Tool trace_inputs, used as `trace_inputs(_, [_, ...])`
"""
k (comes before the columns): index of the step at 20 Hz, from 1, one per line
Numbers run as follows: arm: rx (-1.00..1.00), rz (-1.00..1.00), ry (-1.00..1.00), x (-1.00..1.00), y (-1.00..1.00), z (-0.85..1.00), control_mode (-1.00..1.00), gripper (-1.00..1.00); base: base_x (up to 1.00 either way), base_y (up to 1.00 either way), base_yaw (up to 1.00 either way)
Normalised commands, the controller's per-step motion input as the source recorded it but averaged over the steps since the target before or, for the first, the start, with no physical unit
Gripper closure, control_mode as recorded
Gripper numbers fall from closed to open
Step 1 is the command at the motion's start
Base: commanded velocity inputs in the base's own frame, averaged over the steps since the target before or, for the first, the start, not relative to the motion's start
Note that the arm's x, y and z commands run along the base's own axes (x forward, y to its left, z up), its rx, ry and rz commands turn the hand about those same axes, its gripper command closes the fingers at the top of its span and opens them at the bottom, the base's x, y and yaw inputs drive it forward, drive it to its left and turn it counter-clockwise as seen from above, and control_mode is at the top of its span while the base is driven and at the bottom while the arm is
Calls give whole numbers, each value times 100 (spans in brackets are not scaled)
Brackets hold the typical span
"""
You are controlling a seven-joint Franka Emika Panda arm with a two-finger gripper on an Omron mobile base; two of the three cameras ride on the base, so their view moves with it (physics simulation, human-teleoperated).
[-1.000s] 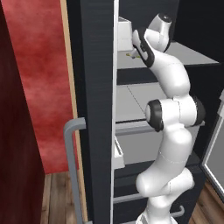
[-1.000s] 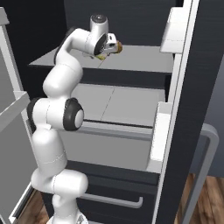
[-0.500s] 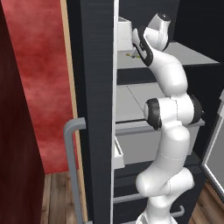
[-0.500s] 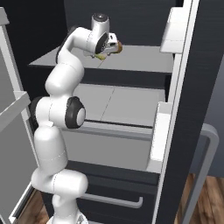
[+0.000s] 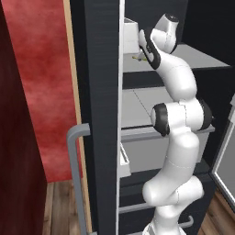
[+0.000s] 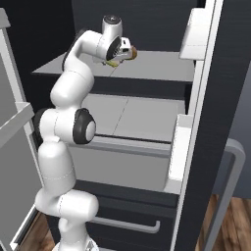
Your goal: Pick the egg and butter from the fridge and place them by the bowl for mixing.
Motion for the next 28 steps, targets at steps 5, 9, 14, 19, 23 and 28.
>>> trace_inputs(5, [0,0,0,-5,1,-44,-100,-100,0,0,0])
trace_inputs(9, [0,0,3,-6,4,-48,-100,100,0,0,0])
trace_inputs(14, [0,0,8,-20,0,-52,-100,100,0,0,0])
trace_inputs(19, [0,0,4,-31,0,-50,-100,100,0,0,0])
trace_inputs(23, [0,-3,1,-45,0,-47,-100,100,0,0,0])
trace_inputs(28, [0,-10,0,-59,-12,-42,-100,100,0,0,0])
